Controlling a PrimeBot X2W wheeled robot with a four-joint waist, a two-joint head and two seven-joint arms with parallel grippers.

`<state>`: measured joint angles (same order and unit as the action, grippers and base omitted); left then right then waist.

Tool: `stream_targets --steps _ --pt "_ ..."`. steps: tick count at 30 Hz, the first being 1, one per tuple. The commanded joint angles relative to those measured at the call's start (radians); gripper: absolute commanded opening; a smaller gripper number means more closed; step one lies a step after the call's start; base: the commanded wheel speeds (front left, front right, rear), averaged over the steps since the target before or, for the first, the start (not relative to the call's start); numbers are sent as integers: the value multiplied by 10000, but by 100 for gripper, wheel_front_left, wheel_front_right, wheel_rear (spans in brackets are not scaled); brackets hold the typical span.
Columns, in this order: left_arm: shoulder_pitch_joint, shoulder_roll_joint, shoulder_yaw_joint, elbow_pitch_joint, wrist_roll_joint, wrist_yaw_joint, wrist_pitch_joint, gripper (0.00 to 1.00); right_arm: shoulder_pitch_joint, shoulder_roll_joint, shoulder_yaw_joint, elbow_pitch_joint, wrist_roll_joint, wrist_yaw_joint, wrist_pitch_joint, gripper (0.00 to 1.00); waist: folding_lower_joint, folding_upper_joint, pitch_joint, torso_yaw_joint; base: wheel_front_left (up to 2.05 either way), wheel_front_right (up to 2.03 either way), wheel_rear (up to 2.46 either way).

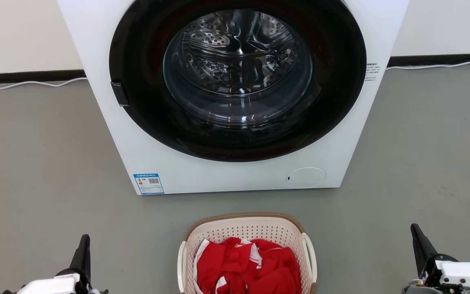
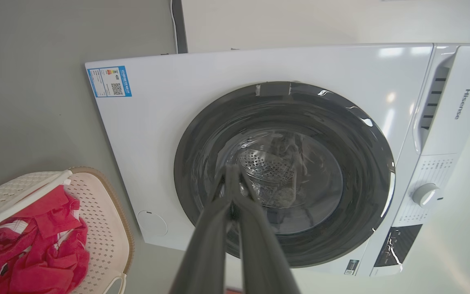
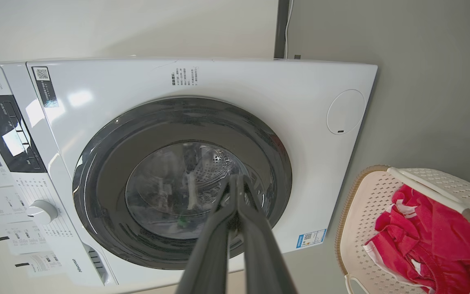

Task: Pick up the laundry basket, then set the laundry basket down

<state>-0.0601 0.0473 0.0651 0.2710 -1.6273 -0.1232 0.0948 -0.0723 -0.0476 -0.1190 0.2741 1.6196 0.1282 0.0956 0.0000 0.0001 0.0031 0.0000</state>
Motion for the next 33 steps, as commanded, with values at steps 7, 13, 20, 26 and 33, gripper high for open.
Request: stream_targets --steps 7,13,20,26,33 --pt "-467 134 347 -264 71 -75 72 0 -347 -98 146 -299 -33 25 101 0 0 -1 0 0 0 0 0" --pt "-468 126 359 -264 81 -75 81 0 -347 -92 137 -298 -40 25 108 0 0 -1 0 0 0 0 0" --pt "-469 117 372 -263 92 -75 92 0 -348 -85 128 -298 -48 25 115 0 0 -1 0 0 0 0 0" --pt "-470 109 382 -263 100 -75 100 0 -349 -80 120 -297 -54 25 121 0 0 -1 0 0 0 0 0" --pt "-471 102 393 -263 110 -75 109 0 -350 -75 112 -297 -60 25 128 0 0 -1 0 0 0 0 0"
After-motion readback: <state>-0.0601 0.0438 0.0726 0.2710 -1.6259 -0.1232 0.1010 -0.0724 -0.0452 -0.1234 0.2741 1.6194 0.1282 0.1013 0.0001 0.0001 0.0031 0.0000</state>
